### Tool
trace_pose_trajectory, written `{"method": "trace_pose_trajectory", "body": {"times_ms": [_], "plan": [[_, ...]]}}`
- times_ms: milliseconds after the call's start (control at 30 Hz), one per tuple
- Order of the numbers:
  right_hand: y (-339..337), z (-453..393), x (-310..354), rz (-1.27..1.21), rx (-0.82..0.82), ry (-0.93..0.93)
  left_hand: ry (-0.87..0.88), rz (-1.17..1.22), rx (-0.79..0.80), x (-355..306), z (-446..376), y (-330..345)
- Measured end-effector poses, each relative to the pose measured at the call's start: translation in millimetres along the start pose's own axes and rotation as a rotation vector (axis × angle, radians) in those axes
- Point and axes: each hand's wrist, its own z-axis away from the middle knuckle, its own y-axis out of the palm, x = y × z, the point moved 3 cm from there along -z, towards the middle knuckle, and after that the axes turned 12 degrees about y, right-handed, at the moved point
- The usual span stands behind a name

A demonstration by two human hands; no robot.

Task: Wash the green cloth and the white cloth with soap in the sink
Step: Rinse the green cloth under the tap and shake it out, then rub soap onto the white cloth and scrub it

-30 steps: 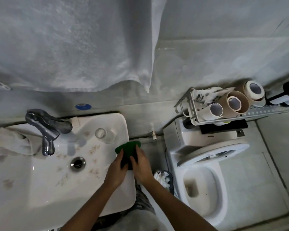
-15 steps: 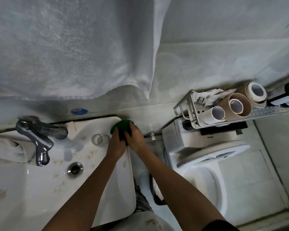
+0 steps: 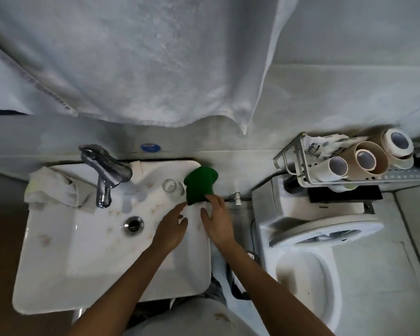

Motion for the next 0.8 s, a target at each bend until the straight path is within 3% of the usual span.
{"method": "trace_pose_trajectory", "body": {"times_ms": [167, 300, 400, 500, 633, 700, 800], "plan": [[32.7, 39.7, 10.5, 0.087, 0.021, -0.059, -0.023, -0.005, -0.038, 46.5, 44.6, -47.6], [76.1, 58.4, 26.6, 0.086, 0.100, -0.006, 0.005, -0.069, -0.305, 91.7, 67.6, -123.4], [112.8, 67.6, 47.3, 0.090, 0.140, 0.088, -0.017, -0.250, -0.577, 118.5, 73.5, -195.9], [150.9, 81.2, 74.7, 0.059, 0.143, 0.133, -0.024, -0.316, -0.704, 138.2, 60.5, -261.3], [189.3, 100.7, 106.8, 0.022, 0.172, 0.152, -0.115, -0.274, -0.696, 157.5, 28.7, -318.4], [198.9, 108.9, 115.1, -0.017, 0.182, 0.161, -0.227, -0.122, -0.632, 170.3, 10.9, -330.0], [205.4, 117.7, 115.8, -0.023, 0.188, 0.172, -0.244, 0.032, -0.492, 201.2, -17.9, -336.0]]}}
